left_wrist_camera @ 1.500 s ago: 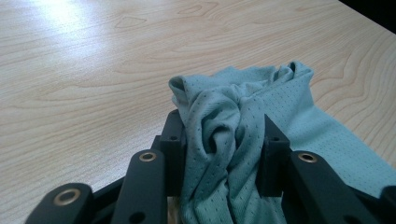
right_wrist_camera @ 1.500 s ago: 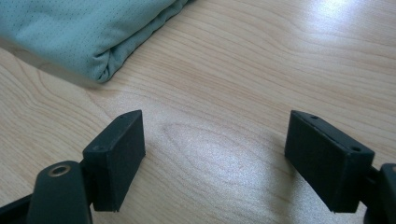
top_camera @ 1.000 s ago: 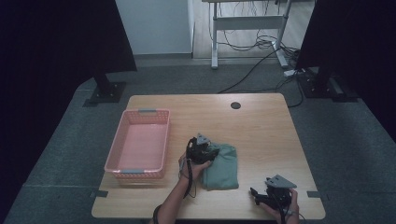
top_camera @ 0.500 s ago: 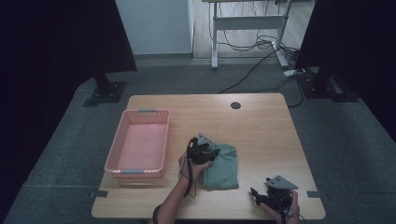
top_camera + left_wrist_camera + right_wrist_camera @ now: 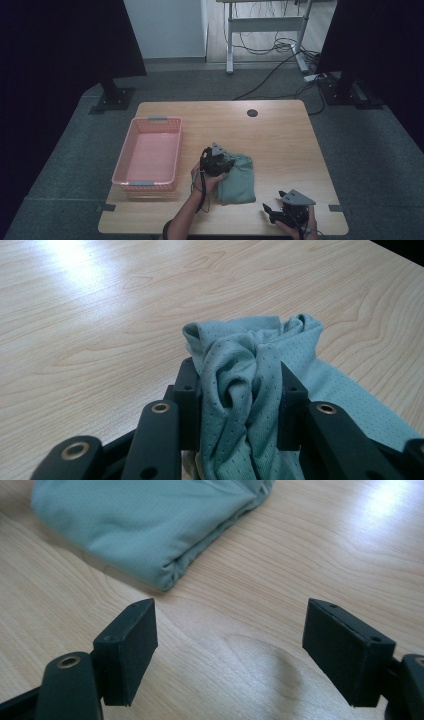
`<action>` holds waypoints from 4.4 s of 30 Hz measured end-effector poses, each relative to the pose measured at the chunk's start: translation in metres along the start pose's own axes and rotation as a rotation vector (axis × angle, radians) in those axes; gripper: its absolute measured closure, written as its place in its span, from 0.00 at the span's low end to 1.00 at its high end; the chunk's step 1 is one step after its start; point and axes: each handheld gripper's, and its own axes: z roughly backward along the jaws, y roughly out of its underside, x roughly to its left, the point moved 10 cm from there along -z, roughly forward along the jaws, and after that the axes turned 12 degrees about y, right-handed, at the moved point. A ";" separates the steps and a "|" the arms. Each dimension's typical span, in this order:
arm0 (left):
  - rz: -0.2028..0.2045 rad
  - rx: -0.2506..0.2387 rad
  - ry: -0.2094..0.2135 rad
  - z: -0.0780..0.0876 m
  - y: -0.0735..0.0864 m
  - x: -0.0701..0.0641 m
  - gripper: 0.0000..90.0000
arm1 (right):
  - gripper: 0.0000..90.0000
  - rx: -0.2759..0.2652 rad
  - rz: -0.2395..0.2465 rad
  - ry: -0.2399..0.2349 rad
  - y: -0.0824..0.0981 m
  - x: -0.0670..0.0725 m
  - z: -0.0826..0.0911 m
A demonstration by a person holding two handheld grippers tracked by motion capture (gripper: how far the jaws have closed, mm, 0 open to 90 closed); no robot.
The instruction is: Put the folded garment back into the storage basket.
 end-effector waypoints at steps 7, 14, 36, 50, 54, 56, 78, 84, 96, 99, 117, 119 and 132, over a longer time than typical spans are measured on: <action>-0.006 0.001 -0.004 0.001 -0.001 -0.002 0.71 | 0.24 -0.005 0.010 -0.015 -0.002 0.005 0.000; -0.006 0.002 -0.004 0.001 -0.001 -0.002 0.71 | 0.24 -0.005 0.019 -0.023 -0.004 0.010 -0.002; -0.015 0.002 0.001 0.001 -0.001 -0.003 0.71 | 0.25 -0.008 0.052 -0.061 -0.016 0.029 -0.012; -0.019 0.001 0.005 0.001 -0.001 -0.003 0.71 | 0.26 0.013 0.079 -0.072 -0.022 0.045 -0.027; -0.022 0.002 0.003 0.001 -0.002 -0.004 0.71 | 0.26 0.026 0.086 -0.077 -0.021 0.049 -0.030; -0.026 0.003 0.003 0.001 -0.002 -0.004 0.71 | 0.26 0.026 0.085 -0.080 -0.022 0.051 -0.032; -0.014 -0.004 0.004 0.001 0.000 -0.003 0.71 | 0.24 0.085 0.083 -0.098 -0.032 0.057 -0.053; -0.015 -0.007 0.005 0.001 0.000 -0.004 0.71 | 0.23 0.093 0.075 -0.107 -0.031 0.057 -0.054; -0.019 -0.010 0.004 0.003 0.000 -0.005 0.71 | 0.44 0.070 0.078 -0.140 -0.033 0.060 -0.053; -0.024 -0.011 0.006 0.003 0.000 -0.007 0.71 | 0.58 0.074 0.067 -0.150 -0.034 0.062 -0.051; -0.043 -0.006 0.009 0.006 -0.003 -0.011 0.71 | 0.72 0.053 0.066 -0.130 -0.040 0.065 -0.048; -0.045 -0.007 0.009 0.006 -0.004 -0.012 0.71 | 0.72 0.048 0.068 -0.127 -0.041 0.065 -0.047; -0.043 -0.012 0.013 0.007 -0.005 -0.015 0.71 | 0.76 0.013 0.049 -0.110 -0.046 0.063 -0.044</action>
